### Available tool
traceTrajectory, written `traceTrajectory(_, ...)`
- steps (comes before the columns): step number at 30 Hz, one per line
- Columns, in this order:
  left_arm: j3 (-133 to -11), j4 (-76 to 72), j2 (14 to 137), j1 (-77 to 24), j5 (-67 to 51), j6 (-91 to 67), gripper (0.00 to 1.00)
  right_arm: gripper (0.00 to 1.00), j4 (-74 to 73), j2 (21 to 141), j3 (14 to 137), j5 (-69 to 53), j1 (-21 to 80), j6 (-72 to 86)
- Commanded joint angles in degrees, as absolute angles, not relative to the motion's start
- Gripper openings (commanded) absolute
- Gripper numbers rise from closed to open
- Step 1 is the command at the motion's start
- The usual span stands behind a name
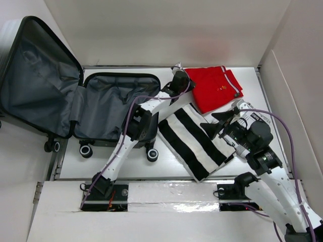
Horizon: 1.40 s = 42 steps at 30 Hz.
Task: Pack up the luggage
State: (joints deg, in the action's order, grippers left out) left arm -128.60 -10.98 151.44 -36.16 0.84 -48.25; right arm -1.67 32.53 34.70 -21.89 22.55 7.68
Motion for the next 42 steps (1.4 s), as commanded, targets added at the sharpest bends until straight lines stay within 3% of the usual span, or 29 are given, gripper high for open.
traceTrajectory(1,-130.17,-20.83,138.27,-34.98,-6.66,-43.69,0.0,0.81,2.55,32.08,34.89,-22.15,22.85,6.94)
traceTrajectory(8,-122.01,-17.93,121.77,-33.05,-11.86,-36.57,0.0,0.81,1.85,29.54,34.37,-18.73,22.85,7.03)
traceTrajectory(23,-71.75,-22.15,84.84,-6.53,-20.39,-37.44,0.0,0.82,-3.07,28.39,34.45,-11.34,22.85,7.38)
traceTrajectory(31,-57.05,-17.67,86.48,11.58,-21.45,-33.49,0.0,0.82,-3.43,27.25,33.84,-12.39,22.85,7.64)
traceTrajectory(35,-53.0,-15.39,87.71,14.15,-18.29,-33.23,0.0,0.82,-4.22,27.42,33.75,-10.82,22.85,8.0)
traceTrajectory(36,-54.04,-11.64,88.24,14.15,-16.98,-32.87,0.1,0.82,-4.48,27.6,33.84,-10.03,22.85,8.17)
traceTrajectory(37,-54.75,-9.51,88.85,14.15,-14.87,-32.61,0.1,0.82,-4.66,27.68,33.92,-8.54,22.85,8.17)
traceTrajectory(42,-57.83,-0.46,89.65,14.15,-7.31,-31.99,0.0,0.82,-5.1,27.69,34.01,-8.0,22.85,8.17)
